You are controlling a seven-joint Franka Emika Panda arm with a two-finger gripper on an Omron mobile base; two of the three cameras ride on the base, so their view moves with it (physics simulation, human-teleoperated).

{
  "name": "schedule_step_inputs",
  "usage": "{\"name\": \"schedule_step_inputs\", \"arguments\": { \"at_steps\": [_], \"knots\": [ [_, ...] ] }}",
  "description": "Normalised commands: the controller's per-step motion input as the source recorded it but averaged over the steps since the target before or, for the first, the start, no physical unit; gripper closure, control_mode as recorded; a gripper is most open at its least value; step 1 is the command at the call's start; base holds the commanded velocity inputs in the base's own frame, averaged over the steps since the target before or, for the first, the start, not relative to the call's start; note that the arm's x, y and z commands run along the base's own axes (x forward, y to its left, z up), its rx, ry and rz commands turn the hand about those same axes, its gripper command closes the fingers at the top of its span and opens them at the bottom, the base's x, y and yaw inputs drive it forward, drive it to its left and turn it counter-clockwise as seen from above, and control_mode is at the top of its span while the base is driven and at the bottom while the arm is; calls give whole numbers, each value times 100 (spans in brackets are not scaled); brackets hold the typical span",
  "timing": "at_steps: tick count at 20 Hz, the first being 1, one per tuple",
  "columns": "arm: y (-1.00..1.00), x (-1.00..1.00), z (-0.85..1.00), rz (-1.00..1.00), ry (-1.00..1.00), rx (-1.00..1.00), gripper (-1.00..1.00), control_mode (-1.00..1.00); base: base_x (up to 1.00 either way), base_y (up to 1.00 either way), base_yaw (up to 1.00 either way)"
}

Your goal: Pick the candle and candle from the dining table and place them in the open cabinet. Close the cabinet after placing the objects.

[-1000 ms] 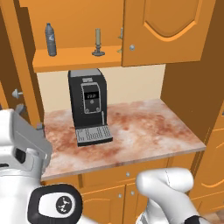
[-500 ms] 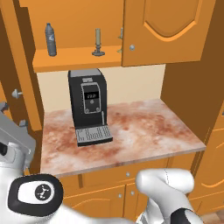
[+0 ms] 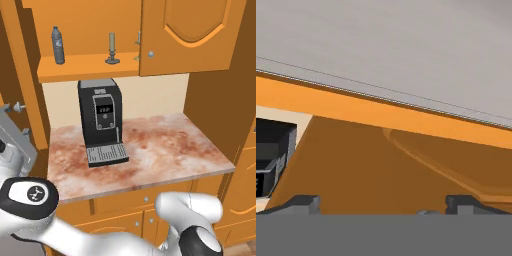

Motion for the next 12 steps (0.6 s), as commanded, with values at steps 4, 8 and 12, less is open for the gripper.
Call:
{"name": "schedule_step_inputs", "arguments": {
  "at_steps": [4, 8, 12],
  "knots": [
    [-10, 32, 0, -9, 8, 6, -100, -100, 0, 0, 0],
    [-26, 3, 2, -9, 3, 3, -100, -100, 0, 0, 0],
    [-39, 0, 0, -7, 5, 4, -100, -100, 0, 0, 0]
  ]
}}
